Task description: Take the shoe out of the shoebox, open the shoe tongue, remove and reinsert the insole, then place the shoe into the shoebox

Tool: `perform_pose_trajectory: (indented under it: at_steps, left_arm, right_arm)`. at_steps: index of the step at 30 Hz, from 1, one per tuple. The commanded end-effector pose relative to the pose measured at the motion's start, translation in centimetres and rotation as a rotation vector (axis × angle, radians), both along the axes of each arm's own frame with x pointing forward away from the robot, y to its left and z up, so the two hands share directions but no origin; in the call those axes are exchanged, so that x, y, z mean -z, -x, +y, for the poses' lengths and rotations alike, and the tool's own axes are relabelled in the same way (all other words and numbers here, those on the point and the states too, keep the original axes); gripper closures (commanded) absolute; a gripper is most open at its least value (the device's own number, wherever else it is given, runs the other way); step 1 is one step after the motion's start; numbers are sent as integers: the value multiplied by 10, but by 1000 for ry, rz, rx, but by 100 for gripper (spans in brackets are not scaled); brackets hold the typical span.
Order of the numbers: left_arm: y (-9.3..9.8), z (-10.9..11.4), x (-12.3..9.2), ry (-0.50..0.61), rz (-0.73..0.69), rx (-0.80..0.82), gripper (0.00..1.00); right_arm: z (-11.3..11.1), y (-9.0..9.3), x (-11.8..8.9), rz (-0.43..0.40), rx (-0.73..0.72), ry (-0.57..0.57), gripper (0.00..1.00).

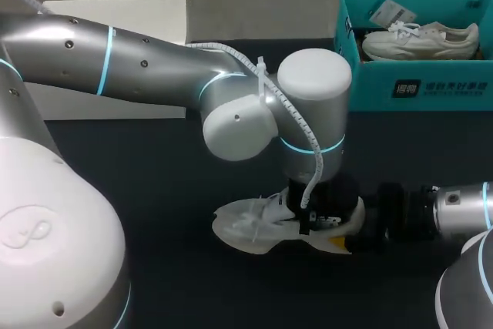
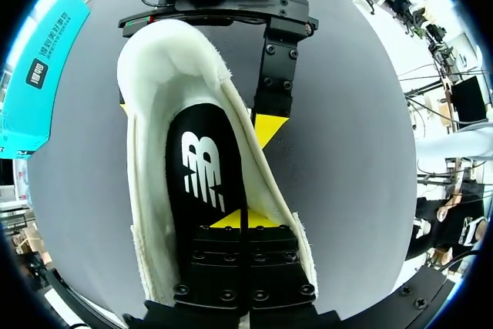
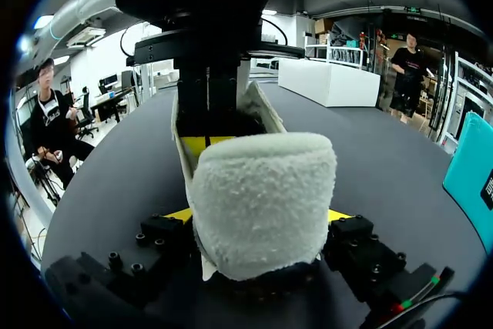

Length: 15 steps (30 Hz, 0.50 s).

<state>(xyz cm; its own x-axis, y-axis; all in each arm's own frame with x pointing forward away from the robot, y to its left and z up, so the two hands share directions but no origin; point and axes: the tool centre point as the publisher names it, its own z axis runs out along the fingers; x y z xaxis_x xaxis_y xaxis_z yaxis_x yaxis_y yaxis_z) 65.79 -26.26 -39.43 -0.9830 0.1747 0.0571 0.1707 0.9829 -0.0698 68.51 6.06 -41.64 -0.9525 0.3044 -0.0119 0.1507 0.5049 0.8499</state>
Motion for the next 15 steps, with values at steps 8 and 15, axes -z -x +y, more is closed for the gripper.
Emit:
perform_pose_trajectory:
  at_steps: [8, 15]
  left_arm:
    - [-1, 0, 16, 9, 2, -2, 100]
    - [-5, -1, 21, -1, -5, 6, 83]
  right_arm:
    - [0, -1, 2, 0, 4, 5, 100]
    - [0, -1, 2, 0, 4, 5, 100]
